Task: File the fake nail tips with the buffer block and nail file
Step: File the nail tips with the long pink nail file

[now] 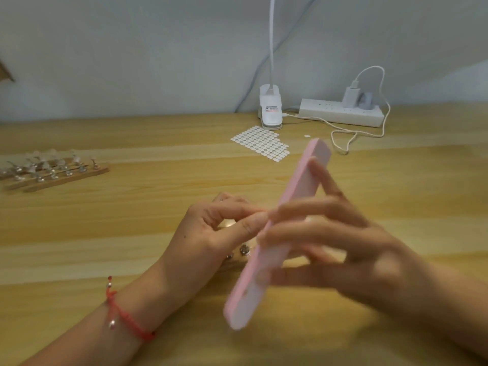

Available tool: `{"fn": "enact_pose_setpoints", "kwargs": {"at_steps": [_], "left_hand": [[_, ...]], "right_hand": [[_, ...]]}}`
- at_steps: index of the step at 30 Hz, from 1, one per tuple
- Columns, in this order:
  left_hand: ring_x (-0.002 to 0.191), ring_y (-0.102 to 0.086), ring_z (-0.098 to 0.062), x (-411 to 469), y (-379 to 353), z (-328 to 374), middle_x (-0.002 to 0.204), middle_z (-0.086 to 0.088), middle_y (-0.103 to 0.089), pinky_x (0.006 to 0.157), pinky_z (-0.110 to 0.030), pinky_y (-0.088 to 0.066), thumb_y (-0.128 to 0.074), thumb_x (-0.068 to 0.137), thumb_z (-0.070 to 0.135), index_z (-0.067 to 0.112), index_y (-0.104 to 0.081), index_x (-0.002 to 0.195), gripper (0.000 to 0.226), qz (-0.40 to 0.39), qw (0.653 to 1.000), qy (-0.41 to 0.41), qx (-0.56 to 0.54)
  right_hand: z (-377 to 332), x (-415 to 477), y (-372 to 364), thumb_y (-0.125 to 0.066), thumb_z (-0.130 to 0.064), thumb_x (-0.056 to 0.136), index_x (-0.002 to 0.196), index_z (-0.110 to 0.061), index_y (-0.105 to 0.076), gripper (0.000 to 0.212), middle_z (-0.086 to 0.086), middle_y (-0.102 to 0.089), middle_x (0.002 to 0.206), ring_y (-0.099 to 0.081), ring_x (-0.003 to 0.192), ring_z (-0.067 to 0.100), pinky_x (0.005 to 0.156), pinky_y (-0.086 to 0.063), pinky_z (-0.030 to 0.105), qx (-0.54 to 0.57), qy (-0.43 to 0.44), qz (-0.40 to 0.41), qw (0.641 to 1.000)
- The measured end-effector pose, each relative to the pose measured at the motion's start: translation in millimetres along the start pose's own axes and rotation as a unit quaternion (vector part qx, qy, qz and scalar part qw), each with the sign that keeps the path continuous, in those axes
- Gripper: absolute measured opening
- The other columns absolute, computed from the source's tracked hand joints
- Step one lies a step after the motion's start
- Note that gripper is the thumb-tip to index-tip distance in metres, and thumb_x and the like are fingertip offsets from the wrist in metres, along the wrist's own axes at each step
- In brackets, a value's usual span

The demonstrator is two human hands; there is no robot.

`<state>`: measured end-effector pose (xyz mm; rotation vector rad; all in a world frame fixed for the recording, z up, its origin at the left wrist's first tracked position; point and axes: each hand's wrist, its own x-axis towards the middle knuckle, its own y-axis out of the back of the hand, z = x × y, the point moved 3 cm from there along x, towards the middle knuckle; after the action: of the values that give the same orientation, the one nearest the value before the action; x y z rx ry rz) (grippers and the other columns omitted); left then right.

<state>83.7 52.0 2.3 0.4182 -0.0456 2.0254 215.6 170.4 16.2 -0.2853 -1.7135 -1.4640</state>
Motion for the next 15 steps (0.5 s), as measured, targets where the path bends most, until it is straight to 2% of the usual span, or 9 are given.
{"fn": "enact_pose_setpoints", "kwargs": {"at_steps": [2, 4, 8, 12, 13, 15], "left_hand": [[0.077, -0.05, -0.011, -0.3, -0.5, -0.4, 0.069, 0.011, -0.066, 0.074, -0.018, -0.037, -0.061, 0.072, 0.042, 0.029, -0.078, 0.073, 0.021, 0.001, 1.0, 0.0, -0.006], [0.078, -0.051, -0.012, -1.1, -0.8, -1.1, 0.069, 0.009, -0.066, 0.074, -0.019, -0.038, -0.062, 0.071, 0.043, 0.027, -0.079, 0.074, 0.023, 0.005, 1.0, 0.005, -0.012], [0.083, -0.056, -0.014, -2.7, 1.3, -3.3, 0.075, 0.004, -0.067, 0.077, -0.023, -0.04, -0.064, 0.068, 0.044, 0.022, -0.079, 0.074, 0.027, 0.014, 0.999, 0.023, -0.033], [0.078, -0.053, -0.012, -1.5, 1.2, -1.8, 0.072, 0.01, -0.066, 0.074, -0.024, -0.035, -0.062, 0.069, 0.044, 0.023, -0.079, 0.073, 0.027, 0.02, 0.999, 0.024, -0.027], [0.079, -0.054, -0.013, -1.3, 0.9, -1.6, 0.072, 0.007, -0.067, 0.075, -0.024, -0.036, -0.062, 0.07, 0.044, 0.02, -0.079, 0.073, 0.029, 0.018, 0.999, 0.021, -0.024], [0.082, -0.055, -0.014, -2.0, 0.7, -1.6, 0.074, 0.004, -0.067, 0.076, -0.022, -0.038, -0.063, 0.07, 0.043, 0.016, -0.078, 0.073, 0.031, 0.015, 0.999, 0.016, -0.027]], "right_hand": [[16.9, 2.0, 13.2, -0.061, 0.0, 0.092, 0.112, -0.023, -0.074, 0.033, 0.005, -0.065, 0.117, -0.058, 0.113, 0.026, 0.106, -0.037, 0.062, -0.024, -0.051, 0.018, 0.998], [20.0, 3.6, 19.5, -0.057, -0.002, 0.095, 0.109, -0.013, -0.071, 0.023, 0.011, -0.063, 0.115, -0.059, 0.11, 0.03, 0.1, -0.042, 0.058, -0.018, -0.08, 0.019, 0.996], [-6.5, 3.5, -0.1, -0.054, -0.013, 0.101, 0.105, -0.018, -0.076, 0.024, 0.003, -0.07, 0.112, -0.063, 0.111, 0.024, 0.111, -0.033, 0.061, 0.004, -0.007, -0.023, 1.0], [20.3, 4.1, 20.5, -0.057, -0.002, 0.095, 0.11, -0.014, -0.07, 0.023, 0.009, -0.064, 0.115, -0.059, 0.111, 0.029, 0.105, -0.039, 0.058, -0.022, -0.086, 0.02, 0.996], [15.2, 2.2, 15.0, -0.059, -0.004, 0.096, 0.111, -0.015, -0.073, 0.024, 0.007, -0.066, 0.116, -0.058, 0.113, 0.027, 0.106, -0.038, 0.057, -0.004, -0.091, 0.015, 0.996], [-3.2, -0.5, -2.1, -0.06, -0.012, 0.098, 0.113, -0.019, -0.071, 0.02, -0.001, -0.066, 0.118, -0.056, 0.119, 0.019, 0.113, -0.031, 0.059, 0.033, -0.042, -0.017, 0.998]]}}
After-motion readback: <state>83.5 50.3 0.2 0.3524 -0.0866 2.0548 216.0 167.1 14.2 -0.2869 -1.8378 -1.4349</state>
